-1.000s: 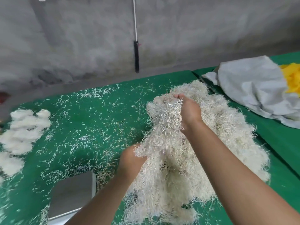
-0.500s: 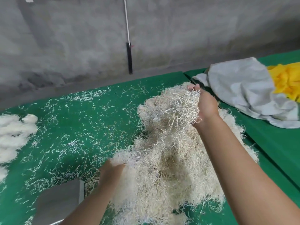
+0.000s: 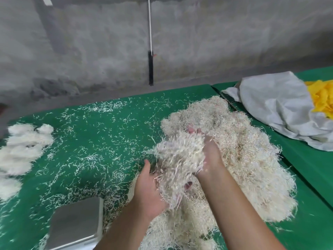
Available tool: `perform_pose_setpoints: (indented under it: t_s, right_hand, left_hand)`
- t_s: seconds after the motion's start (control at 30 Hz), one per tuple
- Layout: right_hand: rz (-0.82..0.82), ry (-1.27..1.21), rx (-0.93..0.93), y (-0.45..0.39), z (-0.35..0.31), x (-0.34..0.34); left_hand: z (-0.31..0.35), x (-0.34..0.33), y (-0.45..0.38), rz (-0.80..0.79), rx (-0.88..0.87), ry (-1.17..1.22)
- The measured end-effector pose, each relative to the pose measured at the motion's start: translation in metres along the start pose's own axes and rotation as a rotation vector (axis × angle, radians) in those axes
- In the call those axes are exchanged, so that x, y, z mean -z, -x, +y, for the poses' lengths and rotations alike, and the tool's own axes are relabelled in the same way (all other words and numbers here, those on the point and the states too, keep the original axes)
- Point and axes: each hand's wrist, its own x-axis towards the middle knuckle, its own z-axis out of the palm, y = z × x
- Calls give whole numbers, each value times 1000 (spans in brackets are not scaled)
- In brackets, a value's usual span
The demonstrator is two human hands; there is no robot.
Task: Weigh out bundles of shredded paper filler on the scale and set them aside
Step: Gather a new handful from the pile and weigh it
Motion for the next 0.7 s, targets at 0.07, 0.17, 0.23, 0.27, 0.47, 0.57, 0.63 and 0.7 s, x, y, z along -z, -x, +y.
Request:
perform_pose_setpoints:
  t_s: [0.07,0.17,0.23,0.27,0.47,0.57,0.63,0.7]
  right_hand:
    - [116,339,175,-1,30,8]
    - [20,599,448,10,78,11]
    - [-77,751,489,15,116,16]
    - [-115,785,506,18,132,18]
    - [117,459,393,43,163,23]
    - [185,271,45,52,176,31]
    - [182,64,-203,62,183,32]
    - [75,-214,-385,68,189,32]
  left_hand:
    - [1,2,7,97,-43,2]
    - [5,10,13,156,-102,49]
    - [8,13,20,145,-137,44]
    - [8,18,21,138,-133,57]
    - [13,42,27,248,-178,115]
    - [21,44,34,245,-243,157]
    - [25,44,39,229,-300,91]
    - [20,49,43,213,-413,-63]
